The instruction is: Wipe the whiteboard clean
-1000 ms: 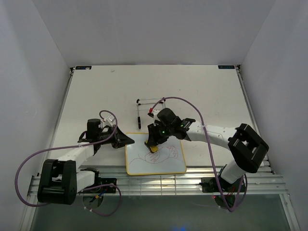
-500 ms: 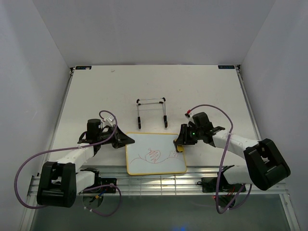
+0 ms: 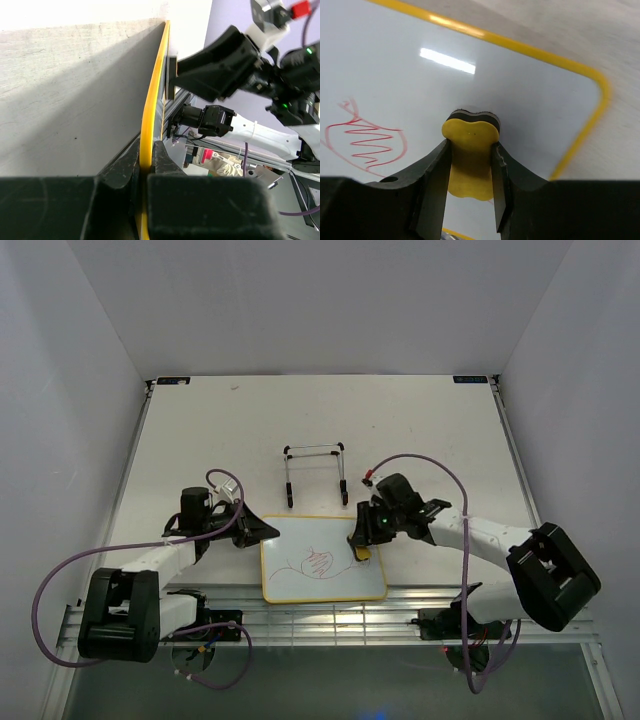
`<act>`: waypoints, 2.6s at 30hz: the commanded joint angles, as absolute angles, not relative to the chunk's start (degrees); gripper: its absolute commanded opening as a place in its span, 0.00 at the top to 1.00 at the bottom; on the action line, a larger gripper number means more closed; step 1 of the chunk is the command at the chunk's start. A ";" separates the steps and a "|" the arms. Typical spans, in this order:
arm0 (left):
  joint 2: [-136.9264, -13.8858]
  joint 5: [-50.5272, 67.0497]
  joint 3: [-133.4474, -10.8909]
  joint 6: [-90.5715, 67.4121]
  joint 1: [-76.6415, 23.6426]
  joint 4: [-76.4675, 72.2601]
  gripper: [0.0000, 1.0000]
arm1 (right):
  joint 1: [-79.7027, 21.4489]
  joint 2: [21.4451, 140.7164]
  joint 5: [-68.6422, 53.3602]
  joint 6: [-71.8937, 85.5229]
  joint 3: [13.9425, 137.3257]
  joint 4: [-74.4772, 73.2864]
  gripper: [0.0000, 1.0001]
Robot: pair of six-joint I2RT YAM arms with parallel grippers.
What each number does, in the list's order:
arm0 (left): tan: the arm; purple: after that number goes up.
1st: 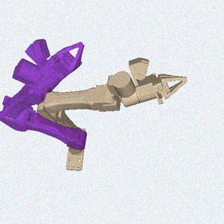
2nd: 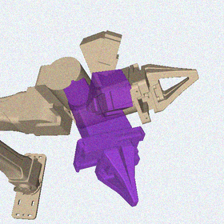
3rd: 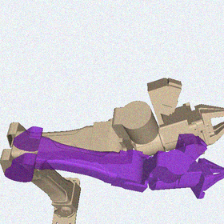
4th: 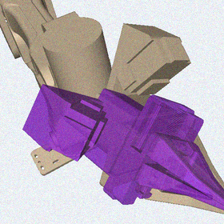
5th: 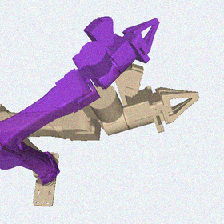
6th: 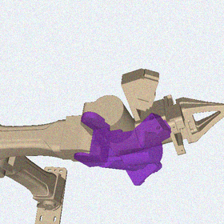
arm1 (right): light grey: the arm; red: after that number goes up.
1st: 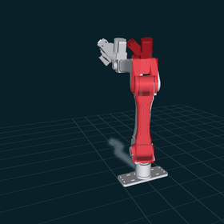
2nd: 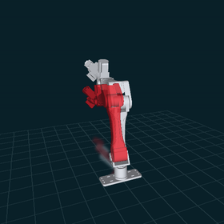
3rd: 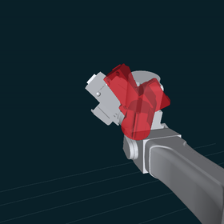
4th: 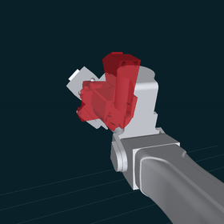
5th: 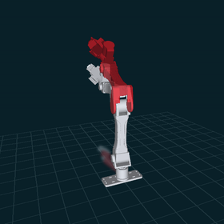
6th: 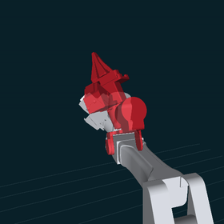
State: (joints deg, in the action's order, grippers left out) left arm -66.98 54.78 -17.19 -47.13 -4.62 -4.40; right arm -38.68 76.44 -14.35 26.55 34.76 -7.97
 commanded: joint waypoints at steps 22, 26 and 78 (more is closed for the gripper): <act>-67.33 42.45 -14.94 -48.08 -4.57 -5.19 1.00 | -64.96 91.68 2.62 33.57 52.40 -19.95 0.80; -66.10 41.75 -15.47 -47.64 -4.48 -3.52 1.00 | -59.95 84.57 4.30 34.63 41.51 -20.04 0.80; -65.48 37.00 -13.18 -53.79 -6.77 -8.79 1.00 | -70.67 87.37 8.16 38.32 47.03 -18.96 0.83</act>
State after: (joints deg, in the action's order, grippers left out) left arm -64.84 48.49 -12.10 -54.02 -6.76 -12.29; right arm -72.88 87.44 0.49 38.72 52.73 -5.04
